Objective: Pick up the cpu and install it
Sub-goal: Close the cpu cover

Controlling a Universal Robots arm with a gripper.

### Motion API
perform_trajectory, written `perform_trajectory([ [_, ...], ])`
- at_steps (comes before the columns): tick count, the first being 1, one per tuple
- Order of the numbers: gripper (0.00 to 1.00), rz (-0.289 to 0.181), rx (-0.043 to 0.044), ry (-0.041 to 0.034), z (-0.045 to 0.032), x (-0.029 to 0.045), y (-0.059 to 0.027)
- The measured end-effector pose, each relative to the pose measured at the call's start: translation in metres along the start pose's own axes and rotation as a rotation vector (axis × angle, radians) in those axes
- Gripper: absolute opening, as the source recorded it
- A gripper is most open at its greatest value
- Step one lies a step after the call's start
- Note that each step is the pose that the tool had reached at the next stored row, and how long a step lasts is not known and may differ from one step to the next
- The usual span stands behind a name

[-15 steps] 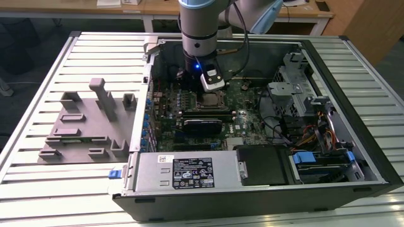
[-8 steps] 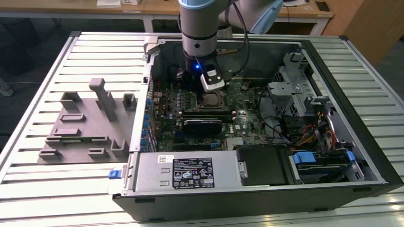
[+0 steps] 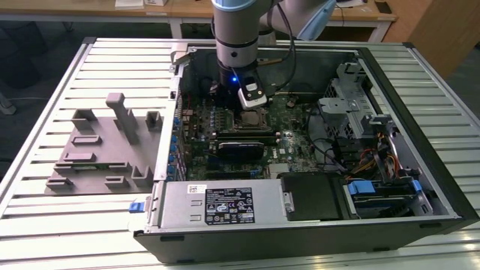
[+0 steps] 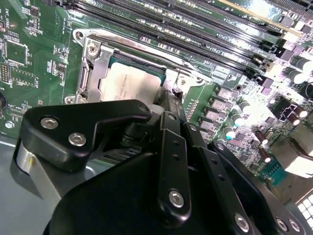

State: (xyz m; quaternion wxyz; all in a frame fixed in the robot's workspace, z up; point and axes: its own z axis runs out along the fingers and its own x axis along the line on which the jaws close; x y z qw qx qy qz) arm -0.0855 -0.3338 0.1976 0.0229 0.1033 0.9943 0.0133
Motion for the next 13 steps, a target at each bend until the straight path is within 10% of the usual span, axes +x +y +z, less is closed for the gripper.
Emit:
perform_trajectory([
  [13,0.11,0.0,0.0002,0.0004,-0.0018,0.0012,-0.0003],
])
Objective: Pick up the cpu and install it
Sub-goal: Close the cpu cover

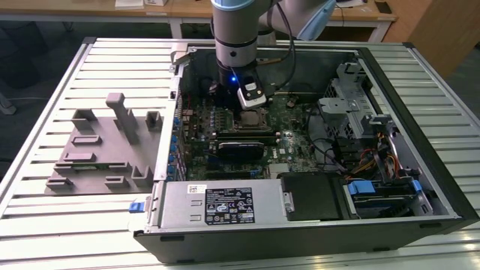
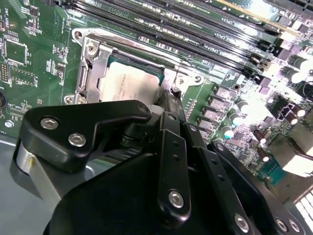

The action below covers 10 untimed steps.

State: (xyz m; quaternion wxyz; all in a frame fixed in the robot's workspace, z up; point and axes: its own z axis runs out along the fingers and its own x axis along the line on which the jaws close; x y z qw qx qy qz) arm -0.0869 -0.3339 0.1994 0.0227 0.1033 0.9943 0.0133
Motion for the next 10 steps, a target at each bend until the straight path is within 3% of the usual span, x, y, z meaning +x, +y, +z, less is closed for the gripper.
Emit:
perform_trajectory([
  [5,0.11,0.0,-0.0002,-0.0003,-0.0036,-0.0002,0.0002],
  [10,0.11,0.0,-0.0001,-0.0002,-0.0126,-0.0006,0.0004],
])
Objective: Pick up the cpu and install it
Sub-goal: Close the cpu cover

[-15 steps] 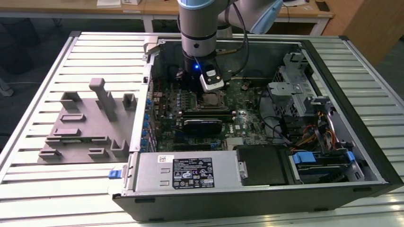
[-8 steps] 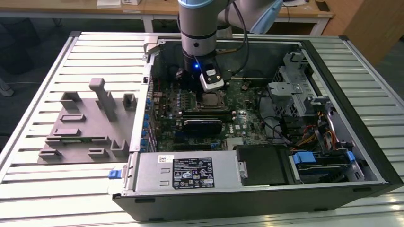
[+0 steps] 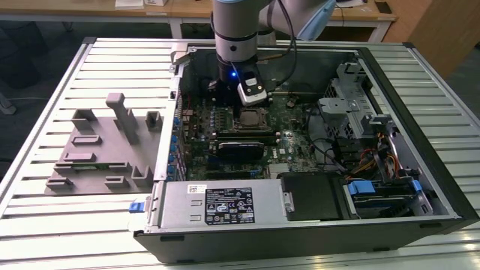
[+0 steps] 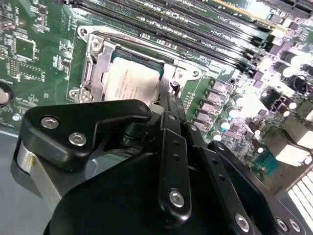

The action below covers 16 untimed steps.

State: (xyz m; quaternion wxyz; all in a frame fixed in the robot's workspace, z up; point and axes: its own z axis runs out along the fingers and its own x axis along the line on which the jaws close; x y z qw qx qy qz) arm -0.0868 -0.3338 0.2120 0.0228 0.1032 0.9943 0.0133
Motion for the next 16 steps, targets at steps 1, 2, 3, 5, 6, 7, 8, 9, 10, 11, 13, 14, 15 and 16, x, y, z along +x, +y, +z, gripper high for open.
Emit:
perform_trajectory([
  [1,0.11,0.0,0.0001,0.0,-0.0016,-0.0001,0.0],
  [2,0.11,0.0,0.0,0.0,-0.0022,-0.0001,0.0001],
  [3,0.11,0.0,-0.0002,-0.0001,-0.0022,-0.0001,0.0001],
  [5,0.11,0.0,-0.0003,-0.0002,-0.0022,-0.0001,0.0001],
  [6,0.11,0.0,-0.0002,-0.0001,-0.0023,-0.0003,0.0001],
  [7,0.11,0.0,0.0,0.0001,-0.0023,-0.0012,0.0003],
  [8,0.11,0.0,0.0001,0.0001,-0.0022,-0.0036,0.0008],
  [9,0.11,0.0,0.0,0.0002,-0.002,-0.0061,0.0013],
  [10,0.11,0.0,0.0001,0.0005,-0.0018,-0.0095,0.002],
  [11,0.11,0.0,0.0001,0.0009,-0.0017,-0.013,0.0028],
  [13,0.11,0.0,0.0003,0.0018,-0.0013,-0.0204,0.0043],
  [14,0.11,0.0,0.0004,0.0022,-0.0011,-0.0237,0.005],
  [15,0.11,0.0,0.0005,0.0026,-0.001,-0.0263,0.0056],
  [16,0.11,0.0,0.0006,0.0029,-0.001,-0.0272,0.0057],
])
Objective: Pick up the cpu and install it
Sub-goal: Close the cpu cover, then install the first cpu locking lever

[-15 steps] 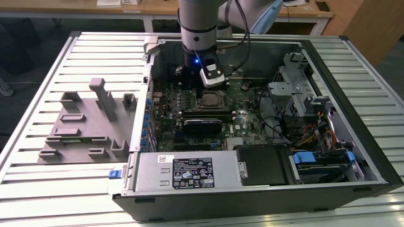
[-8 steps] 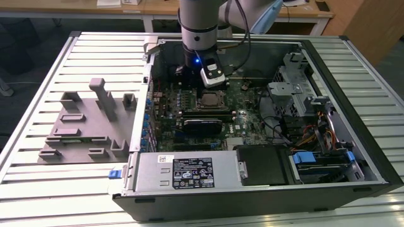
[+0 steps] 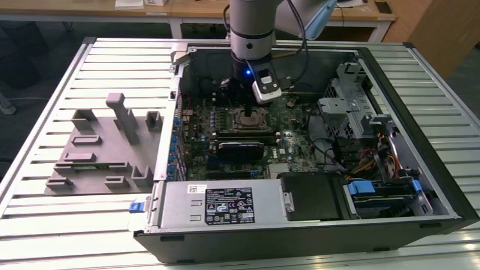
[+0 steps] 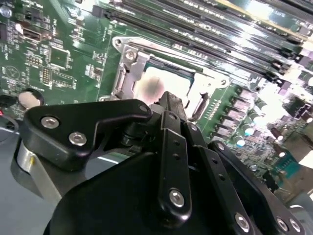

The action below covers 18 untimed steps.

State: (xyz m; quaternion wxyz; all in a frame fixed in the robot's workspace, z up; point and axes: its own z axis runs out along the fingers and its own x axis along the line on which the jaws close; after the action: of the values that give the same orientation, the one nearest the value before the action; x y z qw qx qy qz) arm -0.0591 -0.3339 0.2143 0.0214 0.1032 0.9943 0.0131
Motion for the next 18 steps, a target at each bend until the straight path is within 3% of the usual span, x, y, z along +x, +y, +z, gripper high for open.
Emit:
perform_trajectory([
  [7,0.11,0.0,0.0001,0.0005,-0.011,-0.0009,0.0004],
  [18,0.11,0.0,0.0,0.0004,-0.0132,-0.001,0.0005],
])
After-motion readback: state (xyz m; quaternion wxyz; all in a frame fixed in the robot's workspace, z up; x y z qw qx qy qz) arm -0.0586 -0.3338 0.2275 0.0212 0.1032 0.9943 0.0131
